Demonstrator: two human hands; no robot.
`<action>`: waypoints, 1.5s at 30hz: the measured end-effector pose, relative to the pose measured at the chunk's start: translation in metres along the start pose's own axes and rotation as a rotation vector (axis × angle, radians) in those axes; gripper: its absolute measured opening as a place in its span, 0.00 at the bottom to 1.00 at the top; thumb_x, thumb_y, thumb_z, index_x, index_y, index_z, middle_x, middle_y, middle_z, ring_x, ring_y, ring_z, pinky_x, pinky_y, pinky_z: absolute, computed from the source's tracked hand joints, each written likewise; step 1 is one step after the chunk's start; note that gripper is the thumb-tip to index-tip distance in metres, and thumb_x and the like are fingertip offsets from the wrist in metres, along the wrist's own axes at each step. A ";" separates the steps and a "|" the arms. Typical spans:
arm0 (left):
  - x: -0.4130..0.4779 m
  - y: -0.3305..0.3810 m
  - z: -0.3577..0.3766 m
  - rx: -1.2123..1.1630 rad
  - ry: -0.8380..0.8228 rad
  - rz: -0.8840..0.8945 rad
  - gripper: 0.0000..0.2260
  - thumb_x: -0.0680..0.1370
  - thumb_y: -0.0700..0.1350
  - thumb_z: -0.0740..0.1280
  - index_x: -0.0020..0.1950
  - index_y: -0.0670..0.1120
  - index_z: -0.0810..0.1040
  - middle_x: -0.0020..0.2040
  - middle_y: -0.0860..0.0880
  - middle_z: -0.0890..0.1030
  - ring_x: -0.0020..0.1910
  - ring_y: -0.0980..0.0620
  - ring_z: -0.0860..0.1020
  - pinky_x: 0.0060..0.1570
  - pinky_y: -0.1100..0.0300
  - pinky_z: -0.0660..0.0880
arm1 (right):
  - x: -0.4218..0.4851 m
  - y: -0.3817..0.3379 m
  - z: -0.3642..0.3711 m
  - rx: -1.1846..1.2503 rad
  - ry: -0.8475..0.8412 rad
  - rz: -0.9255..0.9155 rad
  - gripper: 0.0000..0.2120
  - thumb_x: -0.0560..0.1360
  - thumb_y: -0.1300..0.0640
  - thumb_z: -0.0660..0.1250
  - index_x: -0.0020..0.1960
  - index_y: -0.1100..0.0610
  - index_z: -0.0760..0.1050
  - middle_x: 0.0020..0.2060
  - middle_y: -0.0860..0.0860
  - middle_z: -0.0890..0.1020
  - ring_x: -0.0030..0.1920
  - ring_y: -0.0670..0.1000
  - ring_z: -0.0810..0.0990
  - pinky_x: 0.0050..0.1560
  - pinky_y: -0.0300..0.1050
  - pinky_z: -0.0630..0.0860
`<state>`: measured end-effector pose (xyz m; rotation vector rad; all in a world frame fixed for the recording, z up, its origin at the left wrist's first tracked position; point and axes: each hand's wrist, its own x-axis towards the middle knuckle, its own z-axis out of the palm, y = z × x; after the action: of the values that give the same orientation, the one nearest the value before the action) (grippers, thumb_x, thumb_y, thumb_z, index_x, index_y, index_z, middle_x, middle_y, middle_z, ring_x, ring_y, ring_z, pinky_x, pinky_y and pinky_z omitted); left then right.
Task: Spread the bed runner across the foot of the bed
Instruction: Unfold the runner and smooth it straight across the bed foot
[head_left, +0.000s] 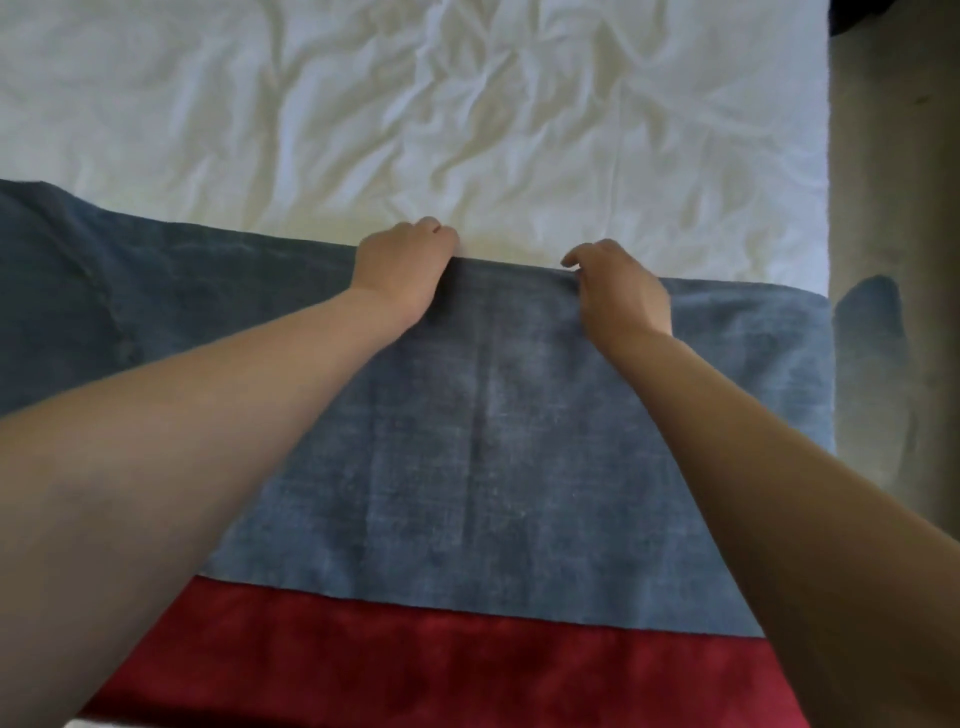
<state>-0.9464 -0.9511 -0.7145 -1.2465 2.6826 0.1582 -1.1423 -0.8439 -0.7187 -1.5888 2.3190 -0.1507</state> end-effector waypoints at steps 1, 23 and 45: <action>0.006 -0.003 0.001 -0.017 -0.020 -0.011 0.16 0.74 0.32 0.60 0.59 0.45 0.74 0.53 0.44 0.76 0.47 0.42 0.77 0.39 0.52 0.75 | 0.011 -0.003 0.003 0.013 -0.049 -0.010 0.17 0.78 0.65 0.57 0.64 0.53 0.72 0.60 0.53 0.74 0.52 0.59 0.78 0.44 0.48 0.73; 0.042 0.010 -0.003 -0.212 -0.108 0.080 0.10 0.79 0.48 0.60 0.55 0.47 0.78 0.53 0.49 0.78 0.47 0.48 0.78 0.44 0.52 0.77 | 0.063 0.070 -0.022 -0.022 -0.374 -0.042 0.10 0.77 0.50 0.59 0.47 0.51 0.78 0.43 0.50 0.79 0.44 0.53 0.77 0.44 0.46 0.72; 0.070 0.053 -0.003 -0.328 -0.153 0.112 0.08 0.78 0.50 0.65 0.49 0.48 0.81 0.48 0.52 0.80 0.45 0.52 0.78 0.42 0.58 0.74 | 0.053 0.166 -0.049 0.009 -0.346 0.014 0.02 0.75 0.55 0.68 0.44 0.50 0.79 0.36 0.42 0.76 0.36 0.41 0.74 0.39 0.42 0.70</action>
<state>-1.0313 -0.9695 -0.7251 -1.1093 2.6648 0.7035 -1.3223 -0.8350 -0.7279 -1.4608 2.0576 0.1099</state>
